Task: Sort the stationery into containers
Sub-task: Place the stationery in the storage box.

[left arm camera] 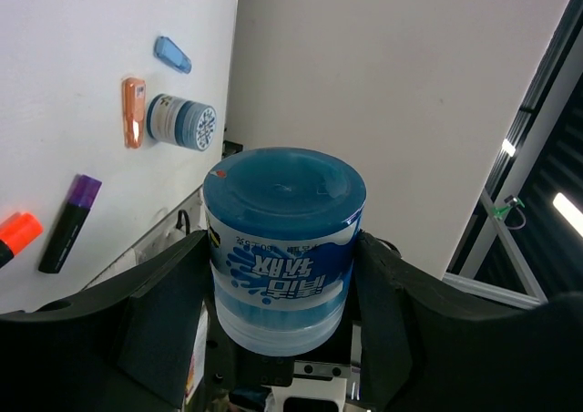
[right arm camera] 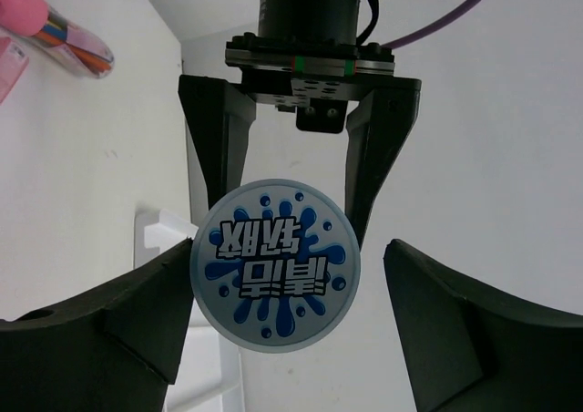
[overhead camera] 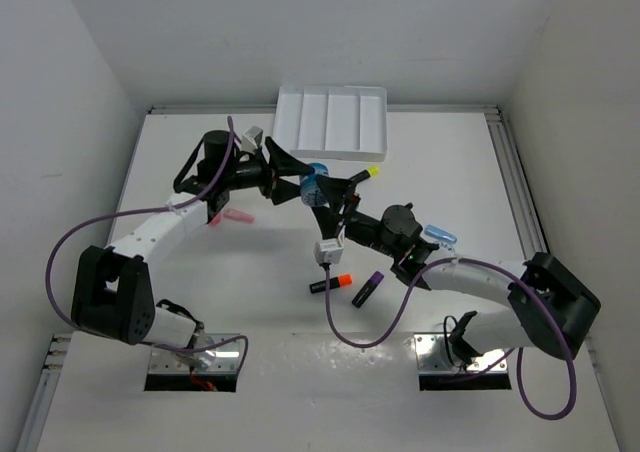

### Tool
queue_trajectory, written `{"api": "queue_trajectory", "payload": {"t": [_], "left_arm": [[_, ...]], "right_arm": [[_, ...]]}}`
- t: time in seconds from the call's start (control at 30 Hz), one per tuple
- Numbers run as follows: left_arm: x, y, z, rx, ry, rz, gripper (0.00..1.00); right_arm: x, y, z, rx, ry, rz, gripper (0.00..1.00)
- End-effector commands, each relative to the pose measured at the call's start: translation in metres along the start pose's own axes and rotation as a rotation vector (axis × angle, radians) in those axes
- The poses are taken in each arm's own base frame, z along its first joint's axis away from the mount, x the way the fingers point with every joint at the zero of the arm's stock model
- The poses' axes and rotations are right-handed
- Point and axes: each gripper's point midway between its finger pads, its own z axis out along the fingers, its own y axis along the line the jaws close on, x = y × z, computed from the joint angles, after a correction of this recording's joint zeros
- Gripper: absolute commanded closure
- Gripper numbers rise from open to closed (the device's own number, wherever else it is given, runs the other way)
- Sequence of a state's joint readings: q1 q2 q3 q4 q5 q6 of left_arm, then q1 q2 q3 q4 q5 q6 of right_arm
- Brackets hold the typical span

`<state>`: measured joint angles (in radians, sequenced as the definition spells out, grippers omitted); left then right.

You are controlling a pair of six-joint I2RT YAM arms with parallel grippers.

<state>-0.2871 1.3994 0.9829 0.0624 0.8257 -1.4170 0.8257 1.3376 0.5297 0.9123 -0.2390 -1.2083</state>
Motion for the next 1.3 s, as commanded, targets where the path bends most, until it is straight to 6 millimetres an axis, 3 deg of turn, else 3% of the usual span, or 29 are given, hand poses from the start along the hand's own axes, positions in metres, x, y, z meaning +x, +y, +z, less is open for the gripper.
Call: {"api": "queue_trajectory", "payload": {"t": [0.0, 0.4, 0.53, 0.57, 0.63, 0.67, 0.73, 0.77, 0.8, 0.87, 0.9, 0.93, 0.97, 1.1, 1.13, 1.17, 1.2, 1.27], "left_arm": [[0.019, -0.024, -0.009, 0.074, 0.043, 0.062, 1.0], [0.03, -0.025, -0.006, 0.089, 0.088, 0.066, 1.0], [0.03, -0.025, -0.006, 0.09, 0.088, 0.066, 1.0], [0.03, -0.024, -0.005, 0.085, 0.088, 0.062, 1.0], [0.028, -0.022, -0.005, 0.079, 0.077, 0.062, 0.89], [0.027, -0.021, -0.005, 0.075, 0.076, 0.059, 0.86], [0.025, -0.02, -0.006, 0.072, 0.063, 0.067, 0.69], [0.024, -0.019, -0.006, 0.066, 0.059, 0.067, 0.6], [0.021, -0.017, -0.007, 0.063, 0.048, 0.066, 0.44], [0.017, -0.016, -0.008, 0.056, 0.032, 0.065, 0.27], [0.012, -0.015, -0.01, 0.053, 0.016, 0.072, 0.12], [0.009, -0.013, -0.01, 0.042, 0.008, 0.064, 0.04], [0.006, -0.012, -0.011, 0.037, -0.003, 0.073, 0.0], [-0.017, -0.003, -0.019, 0.0, -0.08, 0.102, 0.0], [-0.021, 0.009, -0.021, -0.043, -0.089, 0.076, 0.0], [-0.033, 0.016, -0.026, -0.07, -0.136, 0.12, 0.0], [-0.037, 0.026, -0.029, -0.12, -0.144, 0.116, 0.0], [-0.055, 0.042, -0.036, -0.225, -0.202, 0.219, 0.0]], "right_arm": [[-0.008, -0.016, 0.001, 0.054, -0.059, -0.032, 0.2], [-0.013, -0.007, -0.006, 0.04, -0.142, -0.052, 0.33], [-0.018, -0.006, -0.008, 0.035, -0.163, -0.05, 0.44], [-0.019, -0.005, -0.008, 0.032, -0.167, -0.048, 0.52], [-0.02, -0.006, -0.01, 0.036, -0.17, -0.047, 0.6], [-0.021, -0.005, -0.01, 0.033, -0.172, -0.045, 0.7], [-0.022, -0.003, -0.012, 0.031, -0.172, -0.043, 0.82], [-0.025, -0.004, -0.012, 0.035, -0.177, -0.041, 0.87], [-0.025, -0.005, -0.013, 0.036, -0.176, -0.037, 0.92], [-0.026, -0.007, -0.015, 0.044, -0.172, -0.028, 0.96], [-0.028, -0.007, -0.016, 0.047, -0.176, -0.023, 0.99], [-0.029, -0.008, -0.017, 0.047, -0.177, -0.012, 1.0], [-0.031, -0.014, -0.018, 0.064, -0.174, 0.008, 1.0], [-0.029, -0.027, -0.021, 0.084, -0.136, 0.087, 1.0], [-0.026, -0.02, -0.021, 0.051, -0.111, 0.126, 1.0], [-0.021, -0.033, -0.023, 0.079, -0.071, 0.185, 1.0], [-0.015, -0.026, -0.023, 0.048, -0.031, 0.236, 1.0], [0.0, -0.032, -0.026, 0.075, 0.064, 0.358, 1.0]]}}
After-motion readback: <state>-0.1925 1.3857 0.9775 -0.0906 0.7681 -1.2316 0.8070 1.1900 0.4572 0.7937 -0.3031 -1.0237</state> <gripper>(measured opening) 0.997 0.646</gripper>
